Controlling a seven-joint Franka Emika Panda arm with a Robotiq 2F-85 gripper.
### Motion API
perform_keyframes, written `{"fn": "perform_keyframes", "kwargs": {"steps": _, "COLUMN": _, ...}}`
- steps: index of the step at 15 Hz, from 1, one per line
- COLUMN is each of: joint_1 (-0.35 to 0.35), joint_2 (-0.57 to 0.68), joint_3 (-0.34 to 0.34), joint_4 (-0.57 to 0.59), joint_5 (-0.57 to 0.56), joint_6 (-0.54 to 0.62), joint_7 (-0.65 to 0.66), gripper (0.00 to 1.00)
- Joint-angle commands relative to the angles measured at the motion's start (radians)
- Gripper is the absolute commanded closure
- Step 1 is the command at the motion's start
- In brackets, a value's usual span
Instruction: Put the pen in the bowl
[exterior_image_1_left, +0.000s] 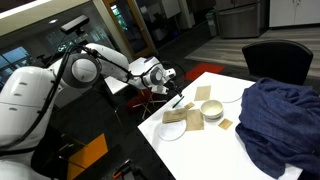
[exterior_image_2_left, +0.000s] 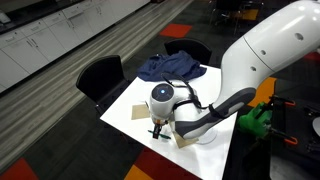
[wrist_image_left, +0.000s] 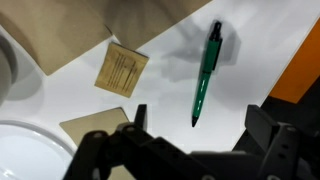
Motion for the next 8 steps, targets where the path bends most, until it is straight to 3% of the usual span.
{"fn": "perform_keyframes", "kwargs": {"steps": 1, "joint_1": 0.006, "joint_2": 0.023, "joint_3": -0.007, "joint_4": 0.019, "joint_5": -0.003, "joint_6": 0.004, "joint_7": -0.002, "gripper": 0.0}}
{"fn": "perform_keyframes", "kwargs": {"steps": 5, "joint_1": -0.012, "joint_2": 0.054, "joint_3": 0.011, "joint_4": 0.047, "joint_5": 0.011, "joint_6": 0.001, "joint_7": -0.021, "gripper": 0.0}}
{"fn": "perform_keyframes", "kwargs": {"steps": 8, "joint_1": -0.021, "joint_2": 0.078, "joint_3": 0.026, "joint_4": 0.072, "joint_5": 0.019, "joint_6": -0.006, "joint_7": -0.036, "gripper": 0.11}}
